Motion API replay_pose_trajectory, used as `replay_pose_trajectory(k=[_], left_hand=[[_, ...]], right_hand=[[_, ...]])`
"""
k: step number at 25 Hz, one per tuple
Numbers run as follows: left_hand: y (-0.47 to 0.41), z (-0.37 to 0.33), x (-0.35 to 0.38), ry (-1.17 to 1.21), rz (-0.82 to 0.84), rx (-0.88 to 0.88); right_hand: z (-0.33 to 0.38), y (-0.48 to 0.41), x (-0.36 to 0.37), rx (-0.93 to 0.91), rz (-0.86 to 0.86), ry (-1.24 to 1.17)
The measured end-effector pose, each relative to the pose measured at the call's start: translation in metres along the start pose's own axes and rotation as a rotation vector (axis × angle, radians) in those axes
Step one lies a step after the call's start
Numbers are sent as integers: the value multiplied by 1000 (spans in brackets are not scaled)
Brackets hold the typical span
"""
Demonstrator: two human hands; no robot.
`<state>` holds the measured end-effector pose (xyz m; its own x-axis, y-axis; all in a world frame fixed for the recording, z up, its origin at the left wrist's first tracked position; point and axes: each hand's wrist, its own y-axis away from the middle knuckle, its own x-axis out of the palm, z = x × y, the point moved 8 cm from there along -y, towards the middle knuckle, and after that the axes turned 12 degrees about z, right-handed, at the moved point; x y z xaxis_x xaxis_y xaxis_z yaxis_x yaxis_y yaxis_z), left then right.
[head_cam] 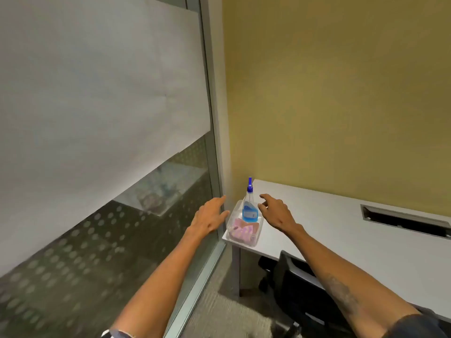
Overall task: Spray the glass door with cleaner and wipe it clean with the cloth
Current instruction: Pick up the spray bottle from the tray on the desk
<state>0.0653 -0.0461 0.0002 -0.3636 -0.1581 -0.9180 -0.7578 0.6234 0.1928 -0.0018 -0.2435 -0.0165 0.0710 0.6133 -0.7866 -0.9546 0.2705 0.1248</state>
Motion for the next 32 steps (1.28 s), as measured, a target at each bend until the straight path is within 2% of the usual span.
replay_pose_trajectory(k=[6, 17, 27, 32], left_hand=[[-116, 25, 22, 235, 142, -63], [-271, 37, 70, 265, 283, -115], [-363, 52, 125, 421, 365, -198], [-380, 69, 141, 476, 375, -237]], right_hand=[[-40, -94, 18, 139, 87, -65], [-99, -243, 46, 199, 179, -219], [-136, -336, 90, 210, 281, -290], [-140, -352, 111, 212, 249, -422]])
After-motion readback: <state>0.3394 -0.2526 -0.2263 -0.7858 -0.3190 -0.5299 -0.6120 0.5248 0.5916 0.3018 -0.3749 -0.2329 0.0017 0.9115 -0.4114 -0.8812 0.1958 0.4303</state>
